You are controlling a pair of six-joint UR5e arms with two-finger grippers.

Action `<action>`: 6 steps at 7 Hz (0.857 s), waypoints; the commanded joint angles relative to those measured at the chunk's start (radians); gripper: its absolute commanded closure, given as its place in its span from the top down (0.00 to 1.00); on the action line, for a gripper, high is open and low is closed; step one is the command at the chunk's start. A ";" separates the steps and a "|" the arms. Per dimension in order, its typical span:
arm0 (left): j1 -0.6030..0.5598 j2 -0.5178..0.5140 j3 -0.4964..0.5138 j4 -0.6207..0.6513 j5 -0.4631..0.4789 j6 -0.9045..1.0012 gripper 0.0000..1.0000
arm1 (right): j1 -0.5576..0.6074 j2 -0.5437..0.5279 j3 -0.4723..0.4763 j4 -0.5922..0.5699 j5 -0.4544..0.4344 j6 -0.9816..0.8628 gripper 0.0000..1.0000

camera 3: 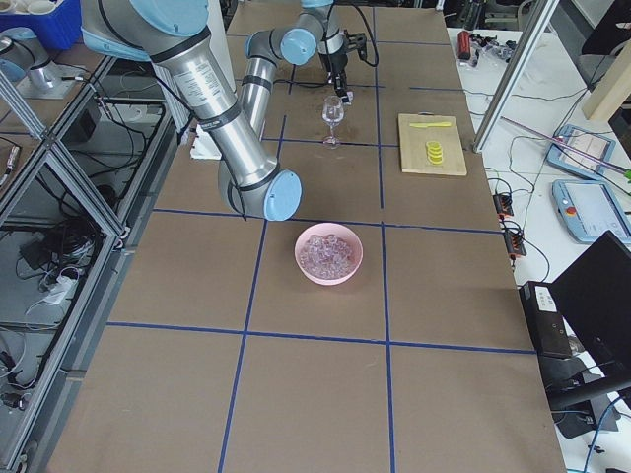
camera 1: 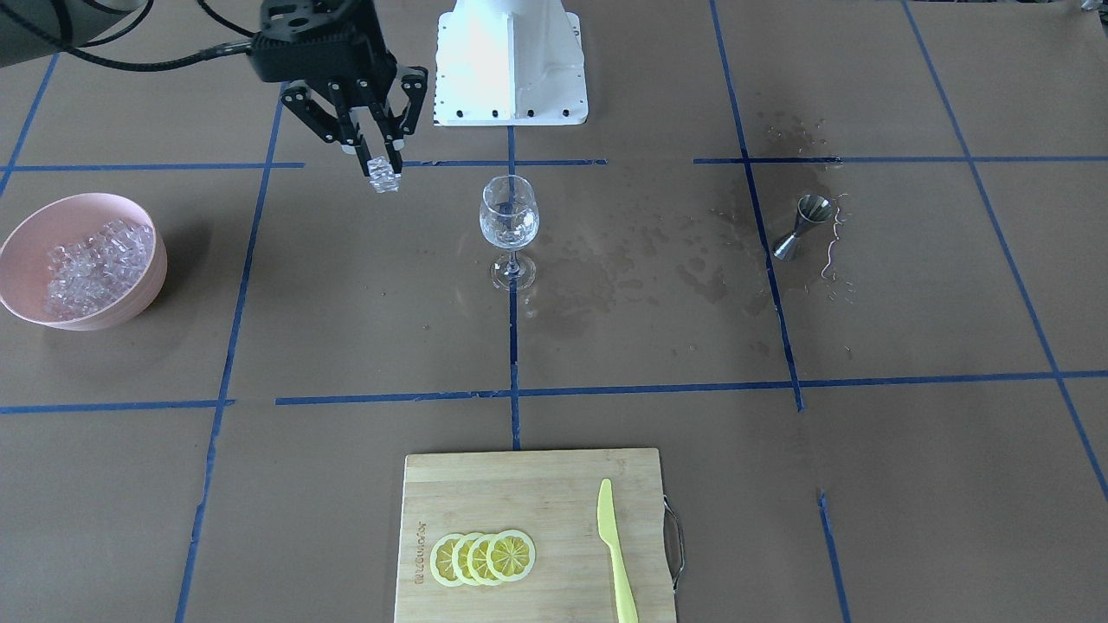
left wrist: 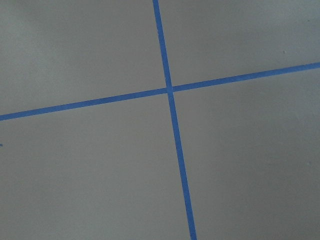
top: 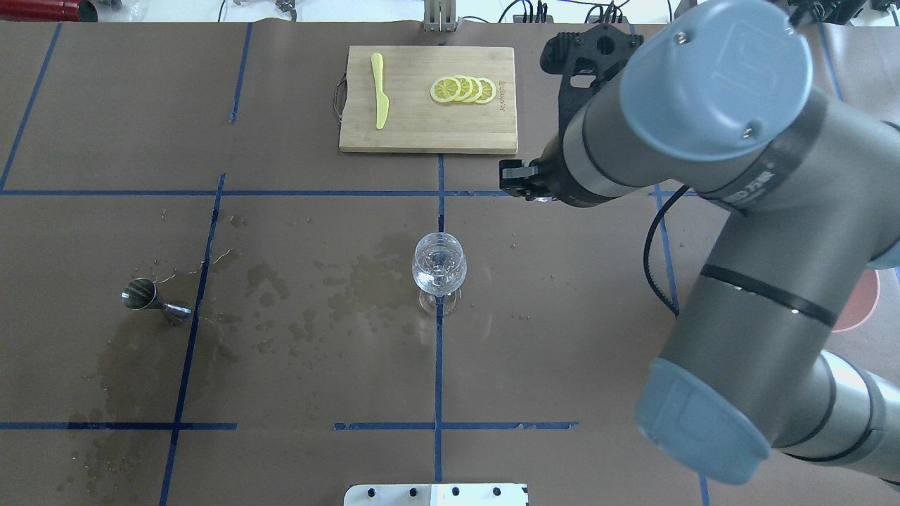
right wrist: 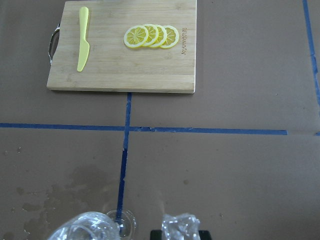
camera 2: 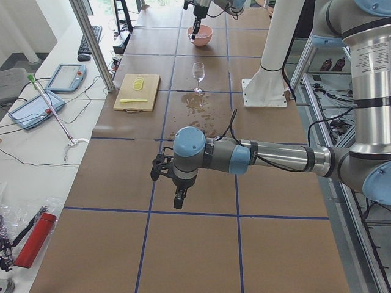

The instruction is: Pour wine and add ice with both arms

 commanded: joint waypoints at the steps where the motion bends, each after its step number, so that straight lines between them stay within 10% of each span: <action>1: 0.000 0.000 0.000 0.000 -0.001 0.000 1.00 | -0.100 0.125 -0.118 -0.020 -0.105 0.080 0.00; 6: 0.000 0.000 0.000 0.002 -0.001 0.000 1.00 | -0.199 0.184 -0.218 -0.022 -0.202 0.129 0.00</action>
